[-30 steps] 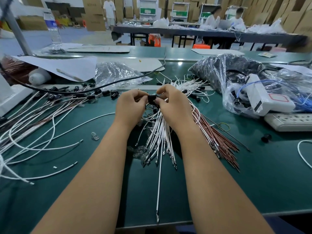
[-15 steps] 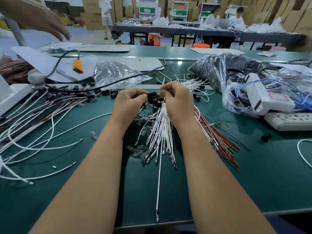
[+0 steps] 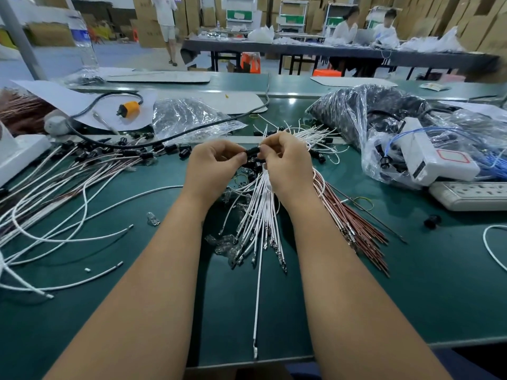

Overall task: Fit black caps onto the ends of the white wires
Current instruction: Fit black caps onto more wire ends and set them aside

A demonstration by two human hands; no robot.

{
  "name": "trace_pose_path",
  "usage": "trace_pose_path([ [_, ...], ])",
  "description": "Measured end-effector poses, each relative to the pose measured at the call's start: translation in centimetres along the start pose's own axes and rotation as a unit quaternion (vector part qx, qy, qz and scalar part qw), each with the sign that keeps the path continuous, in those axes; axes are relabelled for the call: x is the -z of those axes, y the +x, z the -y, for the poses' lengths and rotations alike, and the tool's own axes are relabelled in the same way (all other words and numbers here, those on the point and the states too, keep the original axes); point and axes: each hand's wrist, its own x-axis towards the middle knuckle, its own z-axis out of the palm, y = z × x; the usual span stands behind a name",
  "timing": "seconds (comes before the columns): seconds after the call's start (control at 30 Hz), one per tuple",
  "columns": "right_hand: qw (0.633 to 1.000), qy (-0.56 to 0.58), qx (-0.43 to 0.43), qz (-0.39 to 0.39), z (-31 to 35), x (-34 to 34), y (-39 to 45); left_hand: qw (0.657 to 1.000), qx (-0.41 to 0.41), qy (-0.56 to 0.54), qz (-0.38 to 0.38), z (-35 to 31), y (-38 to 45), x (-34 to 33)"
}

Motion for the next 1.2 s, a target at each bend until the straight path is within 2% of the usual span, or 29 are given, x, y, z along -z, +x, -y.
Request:
trace_pose_path([
  [0.4, 0.999, -0.011, 0.036, 0.011, 0.1, -0.1, -0.3, 0.996, 0.046, -0.072, 0.012, 0.0, -0.2, 0.0],
  [0.7, 0.999, 0.004, 0.021, 0.040, 0.7, 0.1, -0.4, 0.990, 0.030, -0.125, 0.056, -0.5, -0.4, -0.1],
  [0.87, 0.999, -0.021, -0.009, 0.037, 1.0, 1.6, -0.2, 0.994, 0.034, -0.108, 0.007, -0.1, -0.3, -0.4],
  [0.97, 0.997, -0.066, -0.043, -0.025, 0.9, 3.4, 0.3, 0.994, 0.034, -0.101, 0.003, 0.3, -0.2, -0.3],
  [1.07, 0.977, -0.187, -0.088, -0.059, 0.7, 5.9, 0.7, 0.994, 0.042, -0.101, 0.002, 0.3, -0.1, -0.2],
  [1.13, 0.953, -0.273, -0.130, -0.035, 0.1, 7.8, 0.6, 0.994, 0.048, -0.101, 0.006, 0.2, -0.1, -0.3],
  [1.2, 0.927, -0.325, -0.184, 0.027, -0.8, 9.1, 0.4, 0.993, 0.056, -0.104, 0.015, 0.2, -0.2, -0.4],
])
